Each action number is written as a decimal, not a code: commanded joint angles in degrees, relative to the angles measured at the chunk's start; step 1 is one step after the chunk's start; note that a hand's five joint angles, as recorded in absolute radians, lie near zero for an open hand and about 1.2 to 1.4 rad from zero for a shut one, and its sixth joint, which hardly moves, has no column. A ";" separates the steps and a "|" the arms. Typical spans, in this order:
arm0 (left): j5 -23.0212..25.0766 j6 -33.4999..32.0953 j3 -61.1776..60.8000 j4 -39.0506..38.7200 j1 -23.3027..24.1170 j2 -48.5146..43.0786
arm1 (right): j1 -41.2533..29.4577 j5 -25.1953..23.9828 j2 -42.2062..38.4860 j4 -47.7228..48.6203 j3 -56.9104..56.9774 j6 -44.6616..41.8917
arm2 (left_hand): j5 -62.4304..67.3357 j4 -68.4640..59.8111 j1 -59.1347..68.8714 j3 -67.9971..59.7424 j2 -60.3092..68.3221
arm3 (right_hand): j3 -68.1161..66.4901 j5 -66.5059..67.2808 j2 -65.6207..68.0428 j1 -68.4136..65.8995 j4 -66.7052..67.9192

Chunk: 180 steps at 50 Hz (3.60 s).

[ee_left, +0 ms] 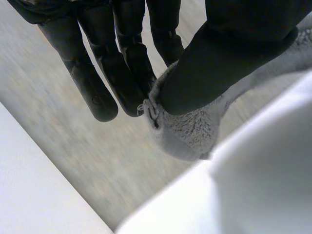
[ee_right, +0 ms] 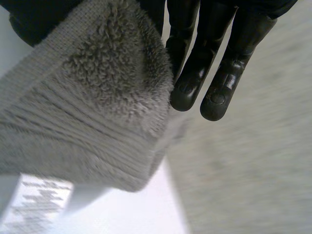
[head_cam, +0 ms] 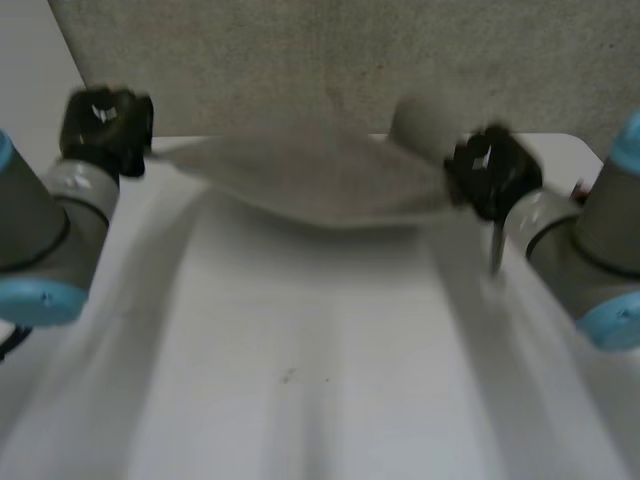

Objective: Fold the laundry

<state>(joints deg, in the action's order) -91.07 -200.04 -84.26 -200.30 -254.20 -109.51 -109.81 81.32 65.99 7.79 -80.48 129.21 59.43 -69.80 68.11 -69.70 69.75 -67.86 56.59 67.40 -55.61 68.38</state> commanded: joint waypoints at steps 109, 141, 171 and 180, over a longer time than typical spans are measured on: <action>2.04 -13.00 11.14 4.21 -0.42 -21.70 | 8.91 -2.30 -22.84 10.22 8.94 -11.27 | 10.57 -10.20 11.89 -10.30 10.25 | -11.53 12.80 11.98 -23.78 11.00; 1.78 -9.22 -14.17 0.87 0.98 5.80 | 13.30 0.33 8.89 -5.42 -11.10 21.87 | -59.43 59.80 -58.11 59.70 -59.75 | 57.86 -56.59 -57.40 45.61 -58.38; 2.30 2.38 -20.15 -6.42 -0.95 7.30 | 23.67 -8.90 -0.43 4.51 -22.44 11.94 | -59.43 59.80 -58.11 59.70 -59.75 | 29.35 -28.07 -28.89 17.10 -29.87; 2.39 2.29 -20.50 -7.04 -0.86 6.68 | 23.85 -7.94 -2.53 4.86 -21.30 10.19 | -59.43 59.80 -58.11 59.70 -59.75 | -12.14 13.41 12.60 -24.39 11.62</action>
<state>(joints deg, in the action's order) -88.74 -197.70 -104.51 -206.81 -255.13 -102.47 -86.06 72.54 64.79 12.50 -102.71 140.62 1.84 -9.70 10.31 -9.79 9.49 -55.18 42.31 55.49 -48.57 55.27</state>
